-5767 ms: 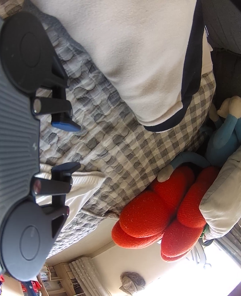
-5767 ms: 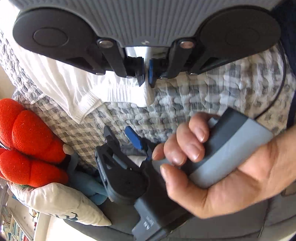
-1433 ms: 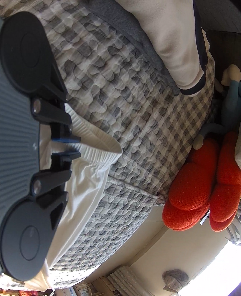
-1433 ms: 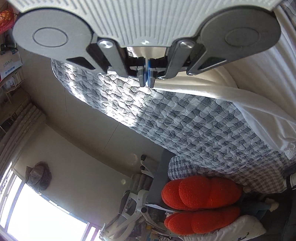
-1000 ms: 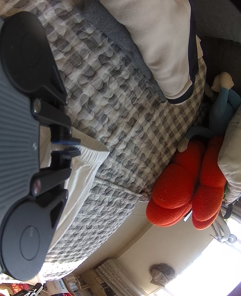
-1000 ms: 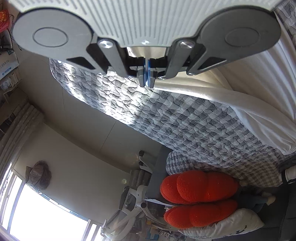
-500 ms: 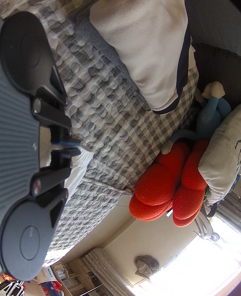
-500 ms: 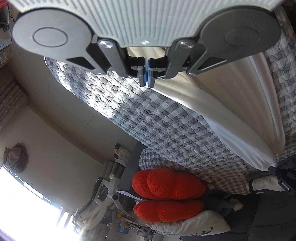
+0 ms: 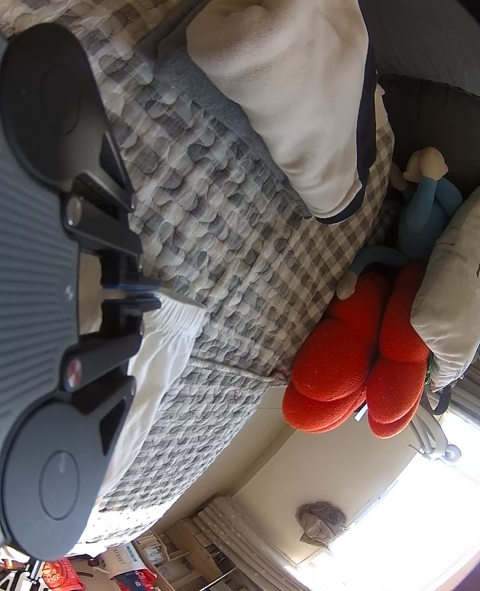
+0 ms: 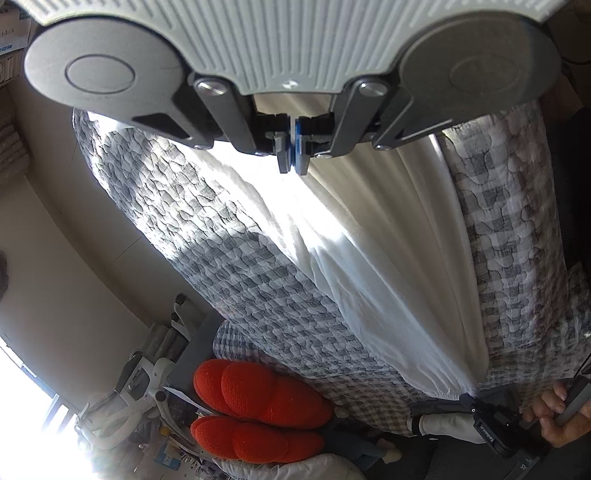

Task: Fold clothes

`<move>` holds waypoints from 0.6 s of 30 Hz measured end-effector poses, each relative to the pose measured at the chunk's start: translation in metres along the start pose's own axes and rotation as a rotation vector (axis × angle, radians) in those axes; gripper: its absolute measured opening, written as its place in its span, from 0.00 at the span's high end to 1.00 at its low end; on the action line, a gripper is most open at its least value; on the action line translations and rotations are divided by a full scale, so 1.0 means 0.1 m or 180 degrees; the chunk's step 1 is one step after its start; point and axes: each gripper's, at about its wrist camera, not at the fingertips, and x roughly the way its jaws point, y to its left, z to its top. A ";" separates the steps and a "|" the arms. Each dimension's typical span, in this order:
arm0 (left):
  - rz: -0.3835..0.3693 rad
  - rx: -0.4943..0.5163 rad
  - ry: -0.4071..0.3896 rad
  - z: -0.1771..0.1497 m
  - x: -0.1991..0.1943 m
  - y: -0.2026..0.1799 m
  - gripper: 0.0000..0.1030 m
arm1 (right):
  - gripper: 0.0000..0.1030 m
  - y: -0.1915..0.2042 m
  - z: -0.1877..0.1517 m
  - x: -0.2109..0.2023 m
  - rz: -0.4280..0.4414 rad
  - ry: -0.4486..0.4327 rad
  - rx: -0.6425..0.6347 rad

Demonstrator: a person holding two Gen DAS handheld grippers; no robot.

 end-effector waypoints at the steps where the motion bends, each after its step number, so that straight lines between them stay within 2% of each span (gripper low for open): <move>1: 0.0006 0.0023 -0.0006 -0.01 0.00 -0.01 0.96 | 0.99 0.01 -0.04 0.00 0.0011 0.0025 -0.0009; 8: 0.0094 0.0215 0.0037 -0.06 0.05 -0.07 0.96 | 1.00 0.13 -0.22 0.02 0.0059 0.0187 -0.0101; 12: 0.0131 0.0286 0.0085 -0.10 0.07 -0.08 0.96 | 0.97 0.00 -0.23 0.03 -0.0140 0.0099 0.0073; 13: 0.0149 0.0295 0.0092 -0.10 0.07 -0.07 0.96 | 0.86 -0.06 -0.23 0.02 -0.0168 0.0064 0.0169; 14: 0.0157 0.0289 0.0095 -0.10 0.07 -0.06 0.96 | 0.71 -0.14 -0.24 0.02 -0.0266 0.0071 0.0303; 16: 0.0172 0.0275 0.0099 -0.10 0.08 -0.05 0.96 | 0.50 -0.32 -0.25 0.02 -0.0402 0.0080 0.0658; 18: 0.0185 0.0264 0.0106 -0.10 0.08 -0.05 0.96 | 0.50 -0.51 -0.27 0.03 -0.0422 0.0069 0.1088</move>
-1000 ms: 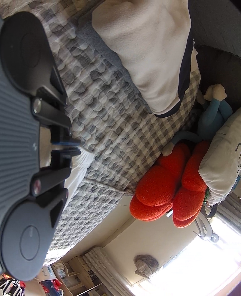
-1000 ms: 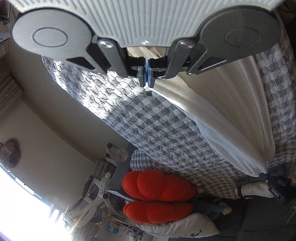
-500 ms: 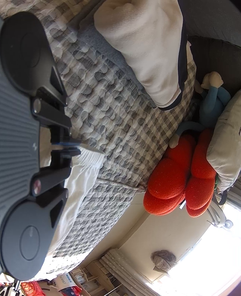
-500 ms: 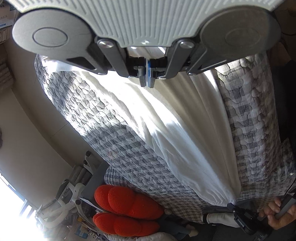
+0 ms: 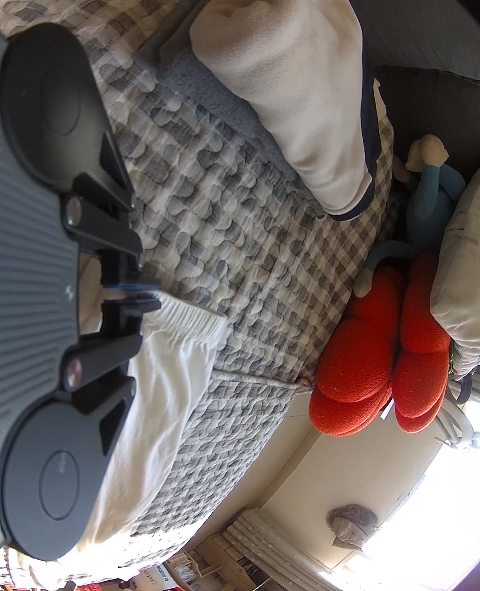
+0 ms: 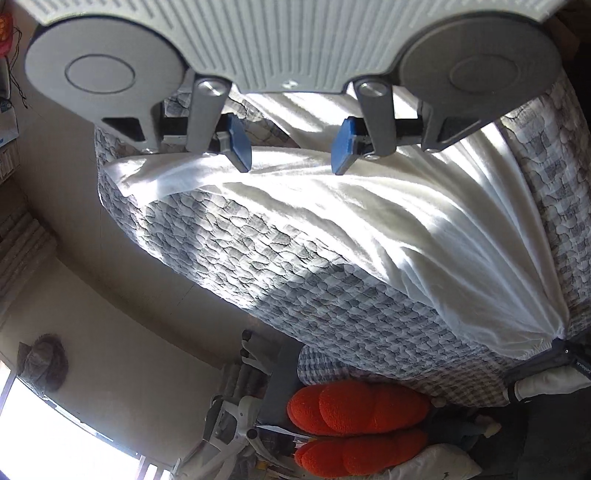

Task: Fold clothes

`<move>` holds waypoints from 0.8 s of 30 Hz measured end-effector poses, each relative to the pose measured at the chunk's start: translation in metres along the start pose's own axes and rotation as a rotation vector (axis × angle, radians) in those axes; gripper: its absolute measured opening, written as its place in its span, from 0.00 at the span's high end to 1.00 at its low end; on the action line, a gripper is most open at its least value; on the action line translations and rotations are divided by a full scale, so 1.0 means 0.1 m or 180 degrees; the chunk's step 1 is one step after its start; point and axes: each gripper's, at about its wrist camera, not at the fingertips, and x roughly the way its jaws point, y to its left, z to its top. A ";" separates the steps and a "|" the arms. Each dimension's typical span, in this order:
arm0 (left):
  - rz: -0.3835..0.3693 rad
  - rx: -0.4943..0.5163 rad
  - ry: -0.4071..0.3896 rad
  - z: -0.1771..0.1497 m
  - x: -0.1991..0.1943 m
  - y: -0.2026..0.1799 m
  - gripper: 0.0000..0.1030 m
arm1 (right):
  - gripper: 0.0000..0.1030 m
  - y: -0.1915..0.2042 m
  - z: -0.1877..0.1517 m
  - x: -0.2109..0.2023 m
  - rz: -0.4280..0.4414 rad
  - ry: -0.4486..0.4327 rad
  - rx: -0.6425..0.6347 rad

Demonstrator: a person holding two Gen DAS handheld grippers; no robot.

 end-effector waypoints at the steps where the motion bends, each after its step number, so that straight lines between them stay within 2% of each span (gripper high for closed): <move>1: 0.0006 0.0002 0.0003 0.00 0.00 0.00 0.96 | 0.50 -0.09 0.01 0.01 0.0017 0.0007 0.0229; 4: 0.0026 0.0011 0.0011 0.00 0.01 -0.01 0.95 | 0.50 -0.28 0.06 0.05 -0.0031 0.0054 0.0703; 7: 0.0051 0.0022 0.0026 -0.01 0.02 -0.01 0.95 | 0.50 -0.60 0.08 0.13 -0.0251 0.0092 0.1475; 9: 0.0062 0.0036 0.0031 -0.01 0.03 -0.02 0.95 | 0.50 -0.75 0.11 0.20 -0.0530 0.0125 0.1677; 11: 0.0068 0.0042 0.0038 -0.02 0.04 -0.03 0.95 | 0.50 -0.88 0.14 0.30 -0.0702 0.0149 0.1792; 15: 0.0087 0.0050 0.0048 -0.02 0.05 -0.03 0.95 | 0.50 -0.95 0.26 0.53 -0.0585 0.0131 0.1920; 17: 0.0097 0.0053 0.0051 -0.02 0.06 -0.03 0.95 | 0.63 -0.88 0.36 0.67 -0.0631 0.0231 0.1767; 18: 0.0102 0.0056 0.0053 -0.02 0.06 -0.03 0.95 | 0.65 -0.86 0.38 0.75 -0.0747 0.0335 0.1711; 20: 0.0102 0.0057 0.0055 -0.01 0.06 -0.02 0.95 | 0.65 -0.86 0.38 0.89 -0.0942 0.0479 0.1644; 24: 0.0089 0.0046 0.0049 -0.01 0.06 -0.02 0.95 | 0.65 -0.96 0.31 1.00 -0.0976 0.0525 0.1747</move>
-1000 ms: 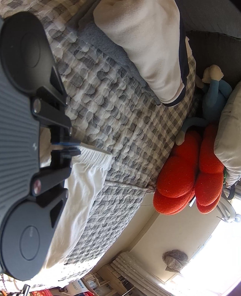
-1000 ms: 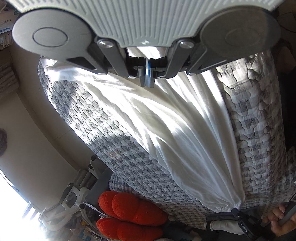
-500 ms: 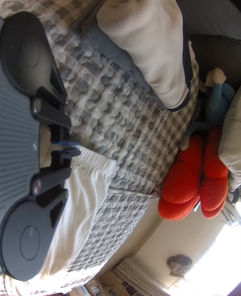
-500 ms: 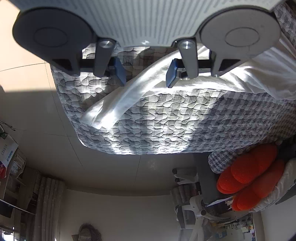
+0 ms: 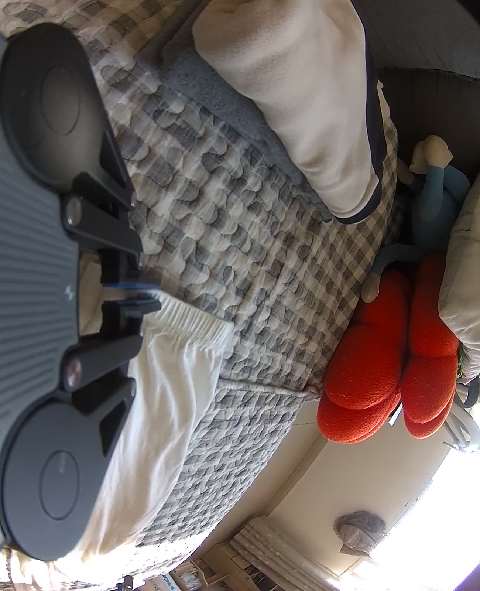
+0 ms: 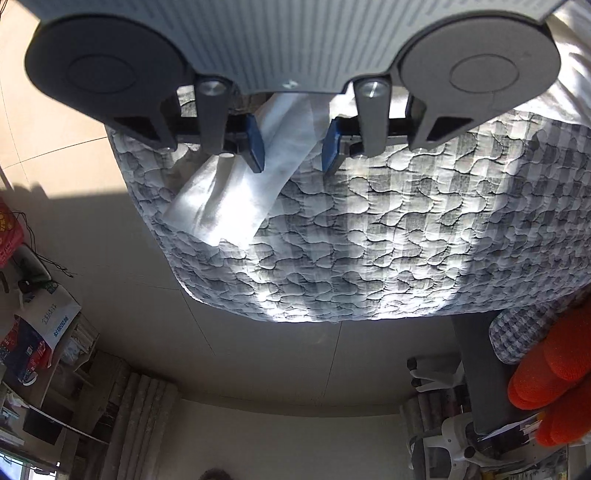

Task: Fold clothes

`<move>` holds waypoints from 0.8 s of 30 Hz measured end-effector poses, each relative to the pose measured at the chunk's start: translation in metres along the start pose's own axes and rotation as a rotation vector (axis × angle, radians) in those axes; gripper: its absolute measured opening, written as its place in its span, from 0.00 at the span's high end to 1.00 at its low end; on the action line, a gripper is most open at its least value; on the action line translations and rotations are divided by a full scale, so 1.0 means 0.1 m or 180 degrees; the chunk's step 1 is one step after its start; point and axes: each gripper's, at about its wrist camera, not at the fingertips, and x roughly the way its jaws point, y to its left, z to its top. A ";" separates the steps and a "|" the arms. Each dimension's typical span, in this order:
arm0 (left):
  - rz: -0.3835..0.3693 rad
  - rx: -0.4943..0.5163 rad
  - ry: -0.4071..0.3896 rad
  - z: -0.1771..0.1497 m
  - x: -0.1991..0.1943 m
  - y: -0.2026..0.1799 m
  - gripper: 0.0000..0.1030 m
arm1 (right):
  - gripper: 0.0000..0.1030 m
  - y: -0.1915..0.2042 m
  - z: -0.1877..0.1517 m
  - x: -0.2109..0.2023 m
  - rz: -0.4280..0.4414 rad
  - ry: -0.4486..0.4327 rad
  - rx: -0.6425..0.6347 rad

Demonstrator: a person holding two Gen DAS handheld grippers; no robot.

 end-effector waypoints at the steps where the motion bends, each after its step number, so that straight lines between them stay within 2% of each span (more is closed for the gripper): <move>1: 0.0001 0.0005 0.0000 0.00 0.00 0.00 0.95 | 0.65 -0.02 0.01 0.02 -0.0021 -0.0004 0.0030; 3: 0.0003 0.0018 0.0002 0.01 0.01 -0.01 0.95 | 0.65 -0.06 0.01 0.06 -0.0008 0.0015 0.0076; 5: -0.0005 0.0018 0.0003 0.01 0.01 0.00 0.95 | 0.91 -0.11 0.01 0.05 -0.0004 0.0000 0.0126; 6: -0.0009 0.0011 0.0002 0.01 0.01 0.00 0.95 | 0.98 -0.13 0.01 0.03 -0.0006 -0.0023 0.0153; 10: -0.0022 -0.0009 -0.0013 0.01 -0.01 0.02 0.95 | 0.98 -0.35 -0.01 -0.21 0.0055 -0.0168 0.0351; 19: -0.0060 -0.0051 -0.0034 0.02 -0.03 0.03 0.95 | 0.98 -1.00 -0.44 -0.59 0.0307 -0.0170 0.1044; 24: -0.0065 -0.0069 -0.0027 0.01 -0.04 0.04 0.95 | 0.98 -1.19 -0.61 -0.79 0.0481 -0.0227 0.1413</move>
